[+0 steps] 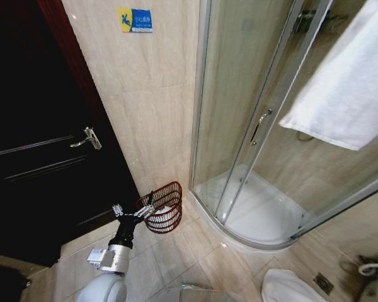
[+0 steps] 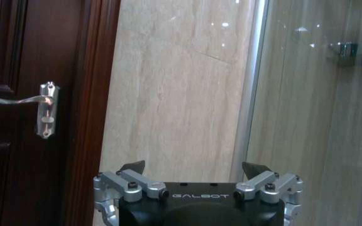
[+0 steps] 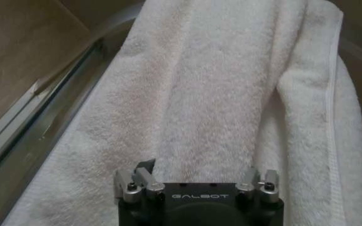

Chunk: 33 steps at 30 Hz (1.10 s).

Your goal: Discard the used towel into the hamper.

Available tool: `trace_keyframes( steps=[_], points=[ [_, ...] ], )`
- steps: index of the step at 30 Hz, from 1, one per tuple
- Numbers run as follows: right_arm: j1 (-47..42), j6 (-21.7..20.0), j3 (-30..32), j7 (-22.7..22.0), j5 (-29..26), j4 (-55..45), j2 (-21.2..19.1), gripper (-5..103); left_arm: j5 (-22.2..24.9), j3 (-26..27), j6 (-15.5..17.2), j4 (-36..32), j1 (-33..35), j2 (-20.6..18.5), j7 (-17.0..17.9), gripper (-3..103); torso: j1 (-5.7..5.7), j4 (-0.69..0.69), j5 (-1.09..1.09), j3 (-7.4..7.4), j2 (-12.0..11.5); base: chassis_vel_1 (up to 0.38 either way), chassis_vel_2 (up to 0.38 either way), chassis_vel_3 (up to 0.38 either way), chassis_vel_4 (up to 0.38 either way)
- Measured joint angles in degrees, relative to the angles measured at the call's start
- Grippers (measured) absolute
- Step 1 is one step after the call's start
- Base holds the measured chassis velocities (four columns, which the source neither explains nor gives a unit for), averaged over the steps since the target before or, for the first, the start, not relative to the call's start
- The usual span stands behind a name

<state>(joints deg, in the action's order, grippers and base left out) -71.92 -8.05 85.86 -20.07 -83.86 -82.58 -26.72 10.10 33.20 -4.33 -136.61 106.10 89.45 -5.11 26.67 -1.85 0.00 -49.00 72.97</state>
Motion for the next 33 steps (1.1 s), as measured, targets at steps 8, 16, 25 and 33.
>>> trace_keyframes(
  steps=[8,16,25,33],
  points=[
    [1.5,-0.1,-0.9,-0.5,0.0,-2.4,2.3,61,0.0,0.0,0.0,0.0,0.0,0.0,0.0,100,-0.01,0.0,0.01,0.0,0.0,0.0,0.0,0.0,0.0],
    [1.8,0.2,-1.1,-0.6,0.3,-3.3,3.3,38,0.0,0.0,0.0,0.0,0.0,0.0,0.0,100,-0.01,0.0,-0.01,0.0,0.0,0.0,0.0,0.0,0.0],
    [2.0,0.8,-1.2,-0.3,1.7,-4.8,5.9,16,0.0,0.0,0.0,0.0,0.0,0.0,0.0,100,-0.01,0.0,-0.01,0.01,0.0,0.0,0.0,0.0,0.0],
    [4.9,0.6,-2.1,0.4,1.8,-7.8,8.9,14,0.0,0.0,0.0,0.0,0.0,0.0,0.0,100,-0.01,0.0,-0.01,0.01,0.0,0.0,0.0,0.0,0.0]
  ],
)
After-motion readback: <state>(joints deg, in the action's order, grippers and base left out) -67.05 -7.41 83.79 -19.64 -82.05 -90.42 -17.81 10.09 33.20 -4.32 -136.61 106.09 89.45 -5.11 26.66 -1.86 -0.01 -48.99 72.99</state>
